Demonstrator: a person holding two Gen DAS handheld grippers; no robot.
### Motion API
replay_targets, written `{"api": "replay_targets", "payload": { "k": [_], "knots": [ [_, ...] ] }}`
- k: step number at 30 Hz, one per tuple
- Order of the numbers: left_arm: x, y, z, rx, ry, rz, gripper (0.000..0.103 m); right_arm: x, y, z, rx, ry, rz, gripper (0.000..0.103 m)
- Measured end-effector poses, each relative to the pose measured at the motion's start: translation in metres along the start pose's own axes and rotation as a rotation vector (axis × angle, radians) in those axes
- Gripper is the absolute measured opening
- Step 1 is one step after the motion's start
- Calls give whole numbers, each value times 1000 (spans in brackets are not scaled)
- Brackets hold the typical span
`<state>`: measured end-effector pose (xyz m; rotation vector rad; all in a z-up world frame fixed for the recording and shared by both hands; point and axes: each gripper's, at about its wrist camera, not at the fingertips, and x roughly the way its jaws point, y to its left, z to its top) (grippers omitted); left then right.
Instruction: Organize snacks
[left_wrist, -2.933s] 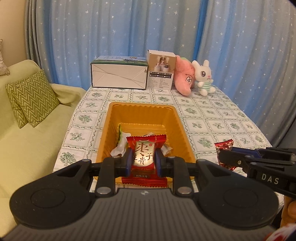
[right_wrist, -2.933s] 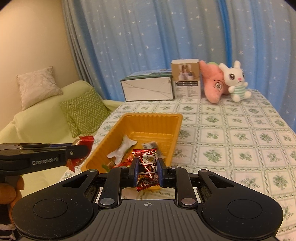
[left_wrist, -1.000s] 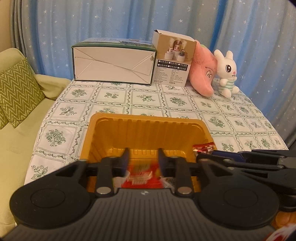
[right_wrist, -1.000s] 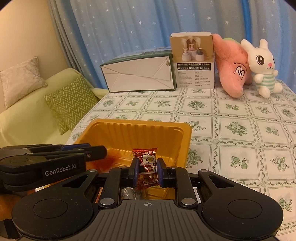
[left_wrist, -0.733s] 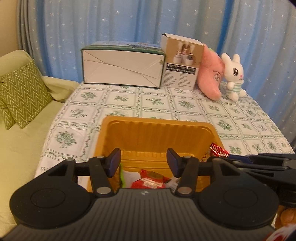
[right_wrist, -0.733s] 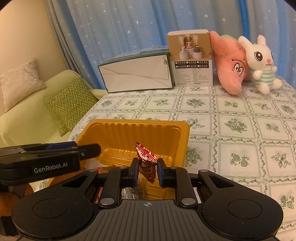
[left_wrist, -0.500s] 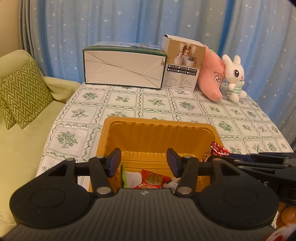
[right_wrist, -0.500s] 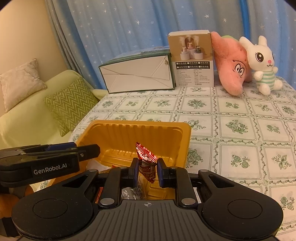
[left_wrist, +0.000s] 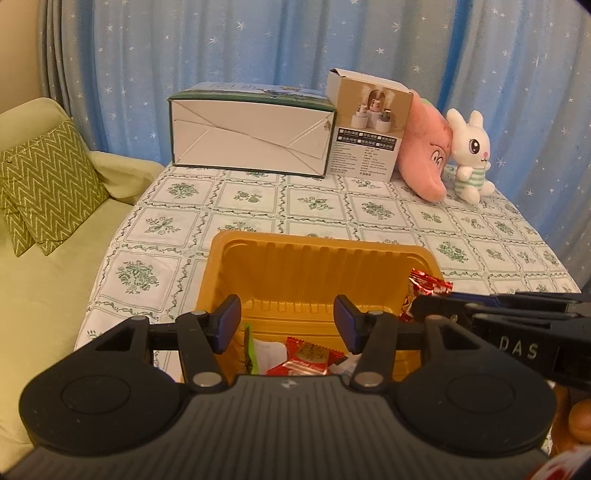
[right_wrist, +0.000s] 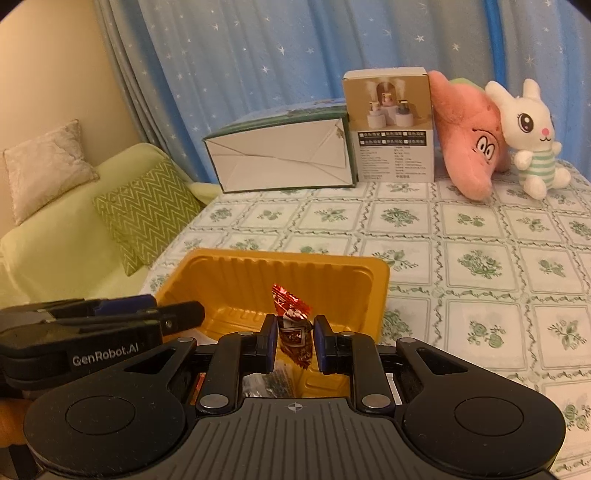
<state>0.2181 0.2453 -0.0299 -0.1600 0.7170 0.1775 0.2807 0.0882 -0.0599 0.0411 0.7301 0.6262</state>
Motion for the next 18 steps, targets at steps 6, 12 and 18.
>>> {"api": "replay_targets", "payload": {
  "k": [6, 12, 18],
  "knots": [
    [-1, 4, 0, -16, -3, 10, 52, -17, -9, 2, 39, -85, 2, 60],
    [-2, 3, -1, -20, -6, 11, 57, -29, -21, -2, 77, -79, -28, 60],
    [-6, 0, -3, -16, -16, 6, 69, -39, -29, -14, 98, -50, -61, 60]
  ]
}}
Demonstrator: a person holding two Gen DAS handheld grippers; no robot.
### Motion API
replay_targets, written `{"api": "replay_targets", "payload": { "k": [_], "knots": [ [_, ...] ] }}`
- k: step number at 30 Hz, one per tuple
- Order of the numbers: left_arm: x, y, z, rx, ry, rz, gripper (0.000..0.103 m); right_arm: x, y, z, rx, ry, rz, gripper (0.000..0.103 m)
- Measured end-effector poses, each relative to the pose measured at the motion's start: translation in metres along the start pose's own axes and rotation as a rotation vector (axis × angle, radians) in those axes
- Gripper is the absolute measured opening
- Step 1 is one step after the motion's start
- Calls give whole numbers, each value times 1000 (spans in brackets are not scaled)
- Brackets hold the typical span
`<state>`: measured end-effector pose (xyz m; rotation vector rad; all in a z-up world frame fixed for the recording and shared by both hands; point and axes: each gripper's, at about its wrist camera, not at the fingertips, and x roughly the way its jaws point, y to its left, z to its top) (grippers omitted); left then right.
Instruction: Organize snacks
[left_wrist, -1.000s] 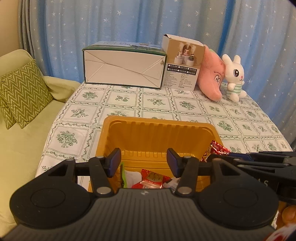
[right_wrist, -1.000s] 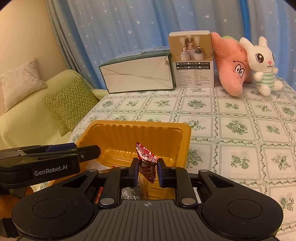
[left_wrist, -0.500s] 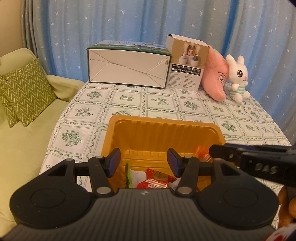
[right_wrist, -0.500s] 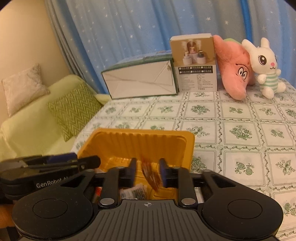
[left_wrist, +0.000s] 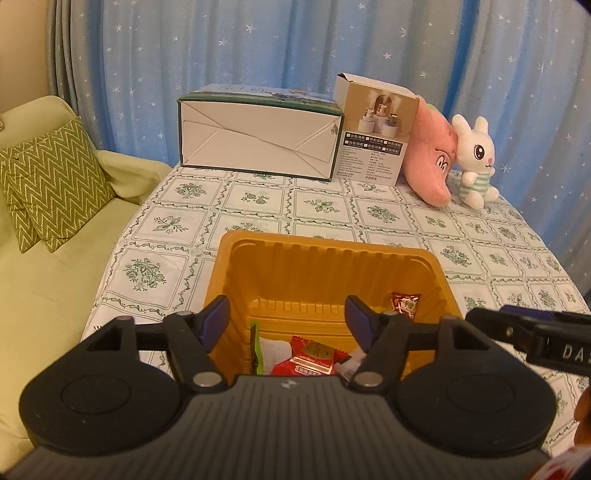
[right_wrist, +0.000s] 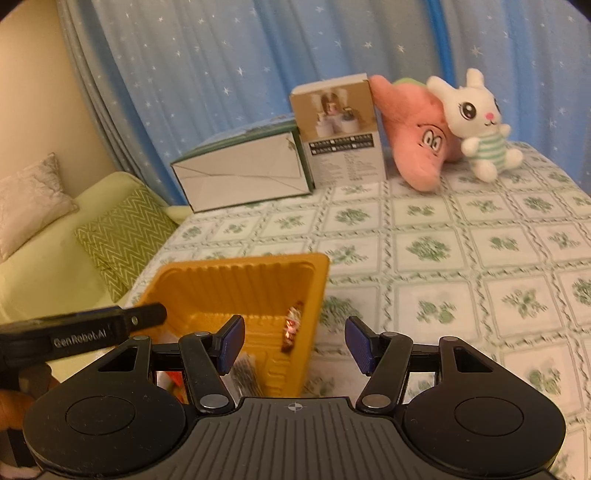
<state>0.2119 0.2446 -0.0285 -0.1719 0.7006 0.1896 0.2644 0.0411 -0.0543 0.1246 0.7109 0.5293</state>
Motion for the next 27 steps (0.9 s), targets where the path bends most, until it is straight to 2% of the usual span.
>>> {"api": "replay_targets", "payload": {
  "k": [5, 8, 16, 22, 27],
  "knots": [
    [-5, -1, -4, -16, -2, -13, 78, -11, -2, -9, 9, 16, -22, 60],
    [-11, -2, -7, -8, -21, -12, 88, -21, -2, -14, 10, 24, -33, 60],
    [-41, -11, -18, 36, -38, 31, 103, -48, 7, -24, -2, 32, -42, 62],
    [-82, -17, -25, 3, -40, 18, 103, -78, 20, -29, -21, 22, -39, 69],
    [-120, -21, -38, -8, -43, 38, 103, -106, 26, -37, -18, 5, -45, 84]
  ]
}}
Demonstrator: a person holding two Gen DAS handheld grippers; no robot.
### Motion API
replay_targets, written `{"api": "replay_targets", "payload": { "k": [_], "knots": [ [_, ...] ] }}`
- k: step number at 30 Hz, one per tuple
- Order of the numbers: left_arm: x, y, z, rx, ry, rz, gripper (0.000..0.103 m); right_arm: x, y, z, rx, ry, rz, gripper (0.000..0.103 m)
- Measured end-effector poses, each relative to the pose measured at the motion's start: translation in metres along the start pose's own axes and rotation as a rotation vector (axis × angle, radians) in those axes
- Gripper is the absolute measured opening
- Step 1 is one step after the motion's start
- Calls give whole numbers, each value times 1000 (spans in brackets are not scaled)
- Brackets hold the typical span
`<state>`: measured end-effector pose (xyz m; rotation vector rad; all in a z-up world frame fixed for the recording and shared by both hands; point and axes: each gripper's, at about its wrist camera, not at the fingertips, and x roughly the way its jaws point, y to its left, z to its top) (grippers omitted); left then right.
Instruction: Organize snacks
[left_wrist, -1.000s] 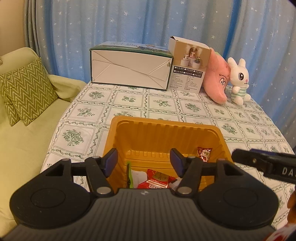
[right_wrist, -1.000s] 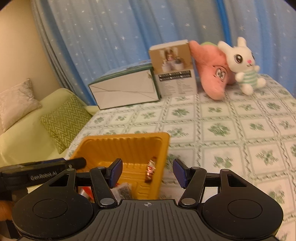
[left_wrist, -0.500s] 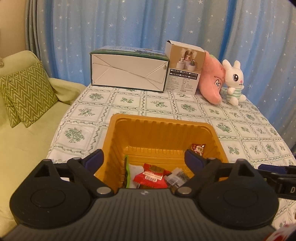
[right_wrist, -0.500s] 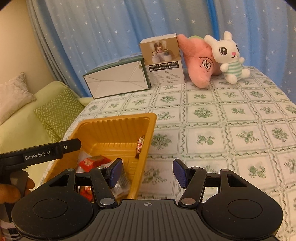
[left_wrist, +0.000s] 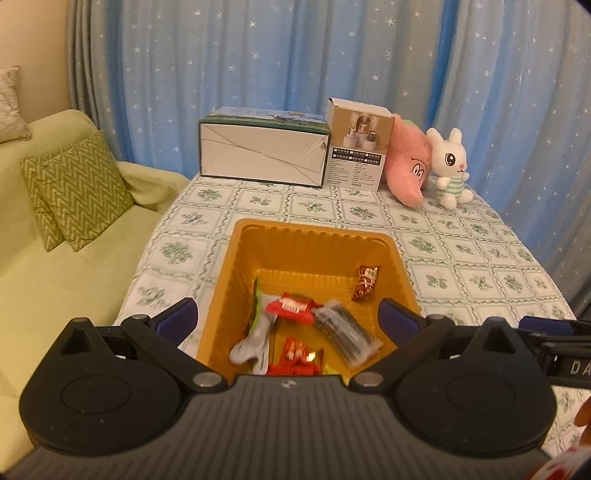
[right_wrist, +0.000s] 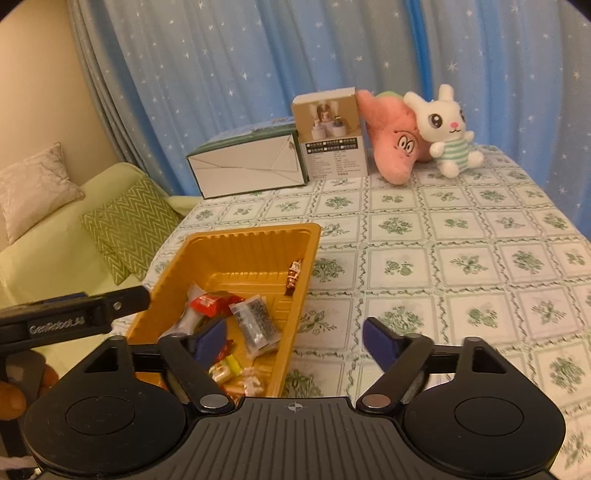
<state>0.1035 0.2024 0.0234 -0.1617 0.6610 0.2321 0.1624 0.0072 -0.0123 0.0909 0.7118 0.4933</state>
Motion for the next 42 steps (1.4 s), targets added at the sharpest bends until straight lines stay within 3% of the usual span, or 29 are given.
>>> {"api": "replay_targets", "payload": {
  "k": [10, 22, 42],
  "knots": [
    [-67, 8, -24, -37, 28, 44, 103, -52, 13, -19, -17, -1, -4, 87],
    [-136, -3, -51, -33, 0, 76, 103, -110, 44, -43, -97, -43, -1, 87],
    [-195, -36, -86, 47, -12, 67, 103, -168, 38, -79, -94, -12, -88, 87]
  ]
}}
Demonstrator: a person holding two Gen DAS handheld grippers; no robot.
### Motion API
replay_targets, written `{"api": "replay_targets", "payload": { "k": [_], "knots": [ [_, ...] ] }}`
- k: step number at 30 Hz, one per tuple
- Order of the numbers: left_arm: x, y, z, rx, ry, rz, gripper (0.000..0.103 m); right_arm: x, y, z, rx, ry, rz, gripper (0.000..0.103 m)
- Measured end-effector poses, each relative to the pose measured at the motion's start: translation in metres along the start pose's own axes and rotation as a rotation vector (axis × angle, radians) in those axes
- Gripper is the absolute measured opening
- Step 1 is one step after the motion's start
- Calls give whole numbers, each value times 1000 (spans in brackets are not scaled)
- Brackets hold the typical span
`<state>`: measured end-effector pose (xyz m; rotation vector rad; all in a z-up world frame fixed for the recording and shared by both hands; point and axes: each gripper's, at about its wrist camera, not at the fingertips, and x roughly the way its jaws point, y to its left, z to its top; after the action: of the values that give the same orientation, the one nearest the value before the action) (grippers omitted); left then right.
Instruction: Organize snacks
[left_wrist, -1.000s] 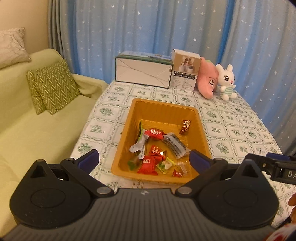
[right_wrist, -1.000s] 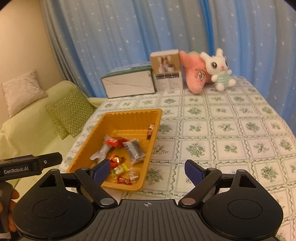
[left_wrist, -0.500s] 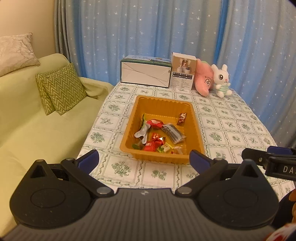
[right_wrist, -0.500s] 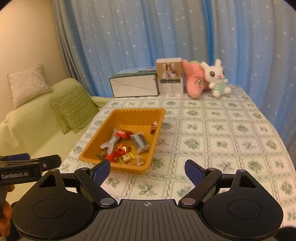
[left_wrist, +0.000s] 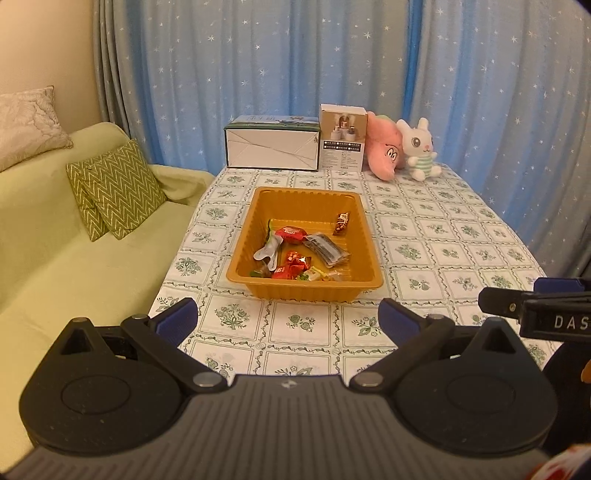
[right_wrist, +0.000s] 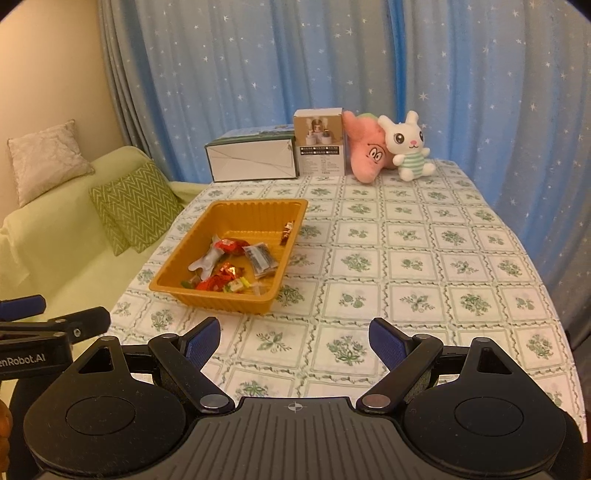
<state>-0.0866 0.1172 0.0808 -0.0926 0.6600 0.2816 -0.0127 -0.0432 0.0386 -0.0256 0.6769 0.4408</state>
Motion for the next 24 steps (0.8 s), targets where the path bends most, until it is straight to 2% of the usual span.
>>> {"api": "replay_targets", "payload": {
  "k": [8, 24],
  "knots": [
    [-7, 5, 4, -14, -5, 29, 103, -12, -4, -2, -3, -15, -8, 87],
    [-8, 2, 0, -18, -8, 12, 103, -17, 8, -3, -37, -23, 14, 87]
  ]
}}
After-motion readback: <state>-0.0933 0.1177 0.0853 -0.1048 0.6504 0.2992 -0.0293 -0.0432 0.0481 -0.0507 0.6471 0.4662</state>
